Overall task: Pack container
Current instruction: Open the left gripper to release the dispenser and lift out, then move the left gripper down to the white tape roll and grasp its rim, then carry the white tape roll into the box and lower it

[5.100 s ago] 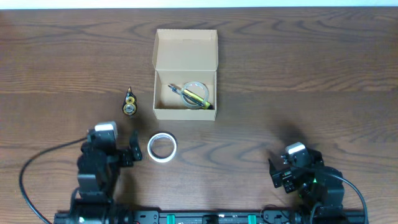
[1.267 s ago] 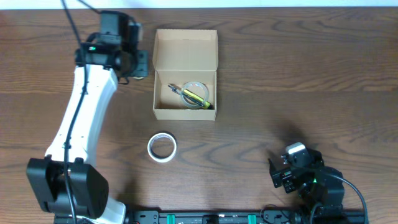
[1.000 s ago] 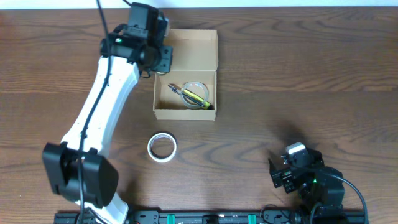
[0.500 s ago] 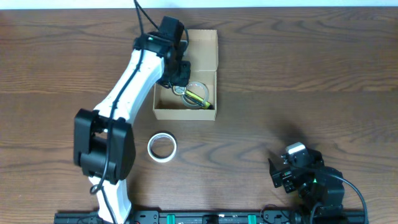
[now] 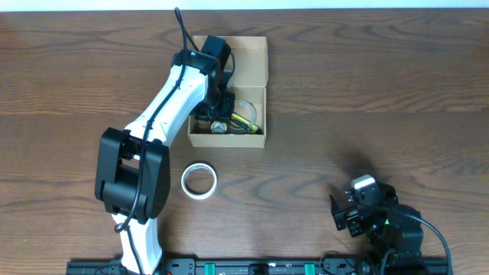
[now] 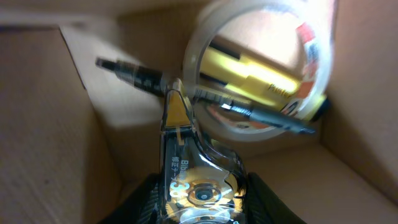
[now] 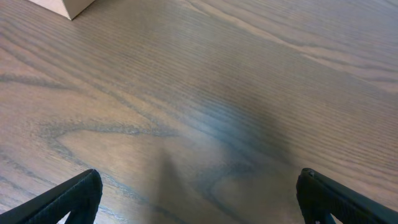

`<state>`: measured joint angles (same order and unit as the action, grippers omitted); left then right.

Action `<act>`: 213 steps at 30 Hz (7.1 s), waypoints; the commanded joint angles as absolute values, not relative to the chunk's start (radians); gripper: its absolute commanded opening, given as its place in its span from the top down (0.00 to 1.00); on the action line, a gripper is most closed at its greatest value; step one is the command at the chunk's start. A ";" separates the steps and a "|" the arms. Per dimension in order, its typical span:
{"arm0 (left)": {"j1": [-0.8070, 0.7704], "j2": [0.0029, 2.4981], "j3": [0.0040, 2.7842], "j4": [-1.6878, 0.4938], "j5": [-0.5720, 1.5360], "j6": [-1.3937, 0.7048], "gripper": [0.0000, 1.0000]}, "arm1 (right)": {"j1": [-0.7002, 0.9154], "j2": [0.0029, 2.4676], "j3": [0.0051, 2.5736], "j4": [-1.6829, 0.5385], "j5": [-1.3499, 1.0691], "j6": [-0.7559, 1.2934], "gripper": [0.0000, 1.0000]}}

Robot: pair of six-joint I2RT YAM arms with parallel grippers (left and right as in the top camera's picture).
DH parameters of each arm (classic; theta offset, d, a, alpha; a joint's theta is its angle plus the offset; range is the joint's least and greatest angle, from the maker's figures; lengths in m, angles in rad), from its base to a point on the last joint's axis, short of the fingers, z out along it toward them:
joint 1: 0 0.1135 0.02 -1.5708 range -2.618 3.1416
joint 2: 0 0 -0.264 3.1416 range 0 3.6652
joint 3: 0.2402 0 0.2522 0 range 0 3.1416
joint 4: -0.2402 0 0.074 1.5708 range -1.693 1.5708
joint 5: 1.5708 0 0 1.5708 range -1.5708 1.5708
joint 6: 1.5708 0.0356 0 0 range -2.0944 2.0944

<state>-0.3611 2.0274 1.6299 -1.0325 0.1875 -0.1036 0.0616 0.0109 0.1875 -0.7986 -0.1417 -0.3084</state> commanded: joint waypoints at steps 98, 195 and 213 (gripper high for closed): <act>-0.387 1.261 0.747 -0.820 0.027 -1.276 0.12 | 0.054 0.006 0.179 -0.800 -0.146 -0.323 0.01; -0.380 2.032 1.671 -1.047 0.067 -0.505 0.94 | 0.054 0.006 0.179 -0.800 -0.146 -0.323 0.01; -0.380 2.117 1.671 -1.047 0.048 -0.505 0.94 | 0.054 0.006 0.179 -0.800 -0.146 -0.323 0.01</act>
<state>-0.3824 2.1040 1.6669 -1.0428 0.0673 -0.5156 0.0616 0.0109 0.1875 -0.7986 -0.1417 -0.3084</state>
